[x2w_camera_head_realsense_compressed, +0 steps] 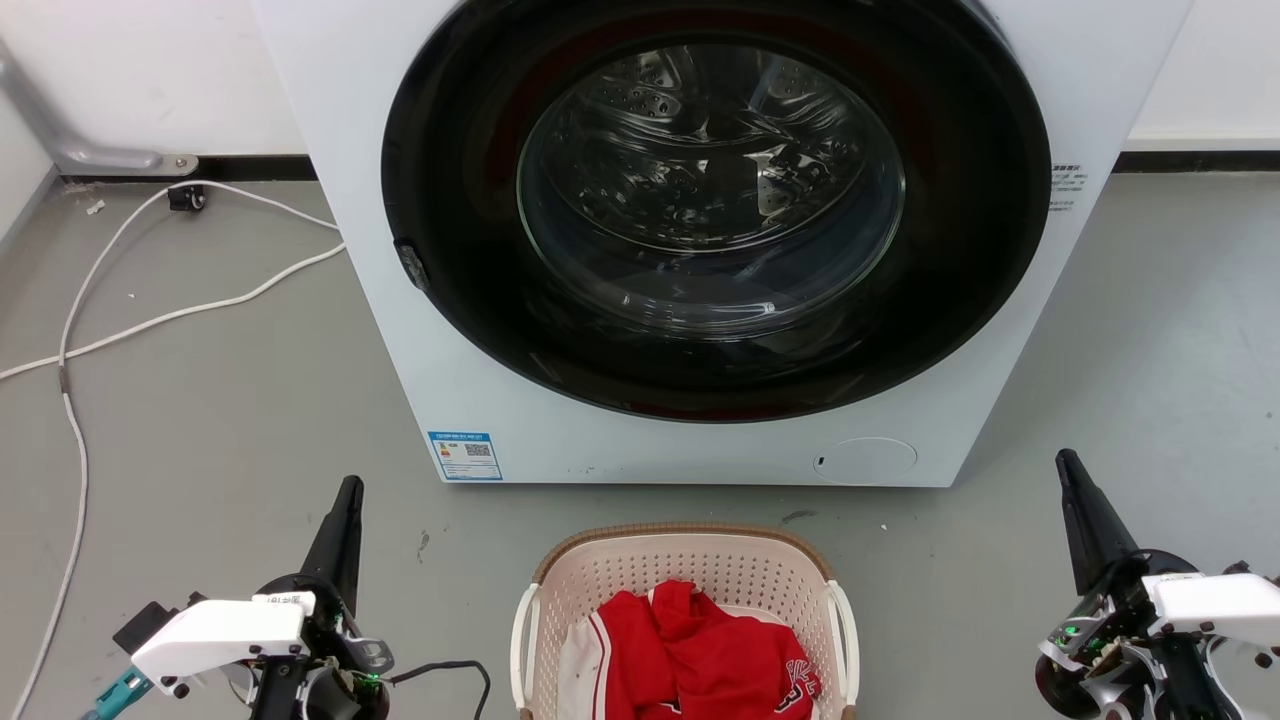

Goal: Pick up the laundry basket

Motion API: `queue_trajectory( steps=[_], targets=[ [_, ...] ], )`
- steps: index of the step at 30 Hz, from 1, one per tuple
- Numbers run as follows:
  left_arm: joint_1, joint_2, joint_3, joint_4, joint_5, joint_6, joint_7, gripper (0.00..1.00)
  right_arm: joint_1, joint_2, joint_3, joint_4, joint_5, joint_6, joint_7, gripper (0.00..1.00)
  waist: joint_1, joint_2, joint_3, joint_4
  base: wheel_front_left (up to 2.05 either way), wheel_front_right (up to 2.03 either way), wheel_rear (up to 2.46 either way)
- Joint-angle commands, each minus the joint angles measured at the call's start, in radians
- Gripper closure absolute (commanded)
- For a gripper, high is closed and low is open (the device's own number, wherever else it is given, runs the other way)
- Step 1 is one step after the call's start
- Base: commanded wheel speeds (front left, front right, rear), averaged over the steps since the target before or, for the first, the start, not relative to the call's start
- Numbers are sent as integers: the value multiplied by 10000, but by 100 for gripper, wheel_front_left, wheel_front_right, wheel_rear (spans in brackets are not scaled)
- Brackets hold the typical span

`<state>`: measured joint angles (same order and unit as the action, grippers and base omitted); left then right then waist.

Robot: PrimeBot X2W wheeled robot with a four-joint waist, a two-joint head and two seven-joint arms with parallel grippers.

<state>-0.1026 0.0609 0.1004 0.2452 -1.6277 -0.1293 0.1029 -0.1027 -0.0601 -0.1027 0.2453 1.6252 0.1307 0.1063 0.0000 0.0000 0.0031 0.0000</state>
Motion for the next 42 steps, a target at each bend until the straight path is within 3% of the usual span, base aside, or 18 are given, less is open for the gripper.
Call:
queue_trajectory(
  steps=[1, 30, 31, 42],
  targets=[
    [-103, -12, 27, 14, 69, -37, 34, 100, -102, 28, -16, 6, -69, 0, 15, 100, 0, 0, 0, 0, 0, 0, 0],
    [-109, -43, 75, 16, 97, -37, 67, 100, -107, 59, -55, 8, -81, 0, 59, 100, 0, 0, 0, 0, 0, 0, 0],
    [-2, -35, 46, 0, 57, 0, 38, 0, -2, 23, -39, 0, -59, 0, 13, 0, 0, 0, 0, 0, 0, 0, 0],
    [372, -95, -18, -19, 348, 3, -354, 0, 399, 53, 101, -105, -214, -1, -390, 0, 0, 0, 3, -8, 0, 0, 0]
  ],
)
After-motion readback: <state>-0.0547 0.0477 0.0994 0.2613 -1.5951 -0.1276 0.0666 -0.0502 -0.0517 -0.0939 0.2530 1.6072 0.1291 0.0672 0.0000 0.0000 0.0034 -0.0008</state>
